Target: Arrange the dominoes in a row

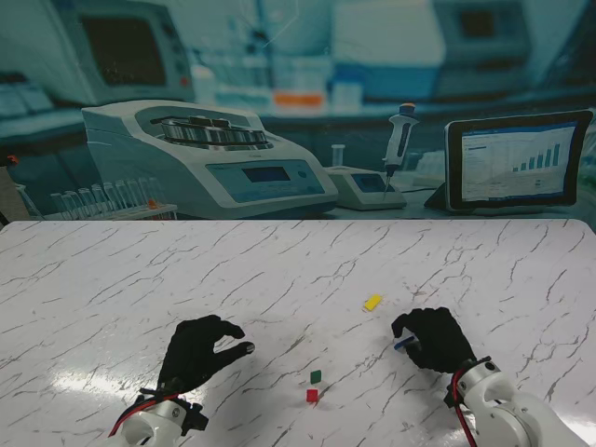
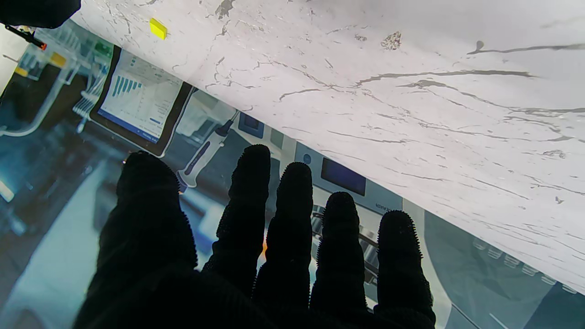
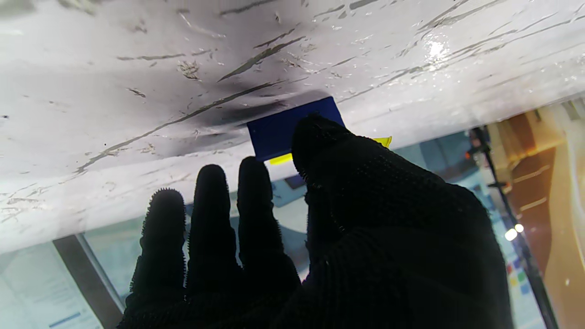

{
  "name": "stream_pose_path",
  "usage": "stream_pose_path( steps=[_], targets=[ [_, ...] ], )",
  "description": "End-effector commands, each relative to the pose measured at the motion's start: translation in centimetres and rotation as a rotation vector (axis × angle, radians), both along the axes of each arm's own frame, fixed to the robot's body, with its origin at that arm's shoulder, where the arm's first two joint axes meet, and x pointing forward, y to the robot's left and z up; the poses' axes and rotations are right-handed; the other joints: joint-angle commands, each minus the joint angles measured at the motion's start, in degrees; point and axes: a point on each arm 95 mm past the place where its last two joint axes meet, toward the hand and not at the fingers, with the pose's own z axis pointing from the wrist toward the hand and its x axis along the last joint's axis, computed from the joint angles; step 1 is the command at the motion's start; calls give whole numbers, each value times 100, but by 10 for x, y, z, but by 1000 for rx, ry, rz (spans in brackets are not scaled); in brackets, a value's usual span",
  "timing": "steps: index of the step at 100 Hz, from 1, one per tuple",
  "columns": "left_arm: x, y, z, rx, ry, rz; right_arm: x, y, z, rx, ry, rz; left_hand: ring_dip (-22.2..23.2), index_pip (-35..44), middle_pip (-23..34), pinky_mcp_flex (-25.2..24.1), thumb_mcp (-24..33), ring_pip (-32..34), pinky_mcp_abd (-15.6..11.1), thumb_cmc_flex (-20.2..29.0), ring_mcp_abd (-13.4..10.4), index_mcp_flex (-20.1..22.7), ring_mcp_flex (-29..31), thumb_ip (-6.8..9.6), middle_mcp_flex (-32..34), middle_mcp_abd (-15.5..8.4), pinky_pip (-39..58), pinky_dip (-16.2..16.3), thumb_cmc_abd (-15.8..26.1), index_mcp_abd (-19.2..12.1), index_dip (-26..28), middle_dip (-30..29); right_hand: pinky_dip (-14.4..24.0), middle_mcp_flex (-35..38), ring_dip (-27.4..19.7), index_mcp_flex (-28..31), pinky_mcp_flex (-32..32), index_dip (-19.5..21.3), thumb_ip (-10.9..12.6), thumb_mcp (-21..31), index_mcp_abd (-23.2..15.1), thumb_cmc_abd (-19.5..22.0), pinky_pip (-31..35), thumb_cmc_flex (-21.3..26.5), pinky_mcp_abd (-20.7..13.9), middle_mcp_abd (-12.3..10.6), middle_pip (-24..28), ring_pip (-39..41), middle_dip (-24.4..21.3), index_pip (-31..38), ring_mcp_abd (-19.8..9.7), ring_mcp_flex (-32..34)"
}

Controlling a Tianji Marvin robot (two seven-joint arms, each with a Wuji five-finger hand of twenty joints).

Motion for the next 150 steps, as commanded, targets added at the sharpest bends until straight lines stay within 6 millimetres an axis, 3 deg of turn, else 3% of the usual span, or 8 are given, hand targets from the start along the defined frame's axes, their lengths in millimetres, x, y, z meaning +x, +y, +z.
stream_pose_path(
  steps=[1,19,33,40,49,79,101,150],
  targets=[
    [-3,-4,-2,-16,9,-19,-3,3,-1,6,4,8,87,46,90,-53,-130,51,56,95,-111,82,67,-93,80,-156,169,121,131,-183,60,72,-4,-192,-14,-108,-115,-109,189,-48,61,125,-90,-67,499,64,-88,-131,-66,-353,85,-244],
    [-4,-3,-2,-16,11,-16,0,4,-6,9,23,3,86,54,89,-54,-123,47,56,92,-118,85,67,-90,83,-154,165,119,125,-194,60,72,10,-232,-41,81,-143,-128,243,-52,114,173,-138,-82,489,30,-185,-168,-135,-797,36,-305],
    [-4,-3,-3,-14,12,-15,1,5,-11,11,39,2,87,60,91,-53,-119,47,54,101,-124,79,65,-88,84,-164,165,119,110,-203,61,73,16,-278,-32,259,-160,39,158,-94,-63,17,-163,13,466,-65,-203,-134,-144,-450,-27,-315],
    [-4,-3,-3,-15,12,-14,1,6,-13,4,45,0,87,65,93,-51,-119,48,52,103,-124,76,68,-88,86,-174,166,119,108,-205,62,74,39,-193,-38,240,-168,-150,146,-112,-110,-18,-190,40,471,-58,-192,-125,-158,-99,-50,-301],
    [-4,-3,-3,-15,13,-13,2,6,-16,5,48,-5,88,74,94,-46,-120,50,45,100,-121,80,72,-88,85,-166,168,120,108,-206,63,75,48,-192,-32,284,-168,-112,121,-163,-158,-42,-194,59,471,-72,-189,-111,-164,186,-63,-301],
    [-5,-3,-5,-22,13,-12,3,6,-16,12,42,-7,90,68,91,-45,-133,51,52,27,-114,80,66,-91,79,-152,174,123,118,-191,57,74,71,-104,-6,664,-204,-140,249,-406,-403,152,-248,-70,466,-124,-185,-61,-186,799,-99,-261],
    [-5,-2,-5,-26,14,-9,3,8,-16,25,22,-7,93,57,89,-45,-133,56,55,-7,-97,84,69,-92,76,-114,178,125,115,-157,55,75,114,-206,23,837,-235,-58,622,62,-697,-142,-312,-465,468,-182,-113,-52,-95,760,-123,-298],
    [-6,-2,-6,-27,16,-10,3,13,6,29,-56,-5,100,17,84,-39,-125,57,74,-28,-72,90,68,-93,62,-93,197,135,104,-128,57,74,184,-1111,-57,1069,-606,-211,591,2,-1037,-230,-439,-642,354,3,-379,-187,-167,420,-117,-1182]
  ],
)
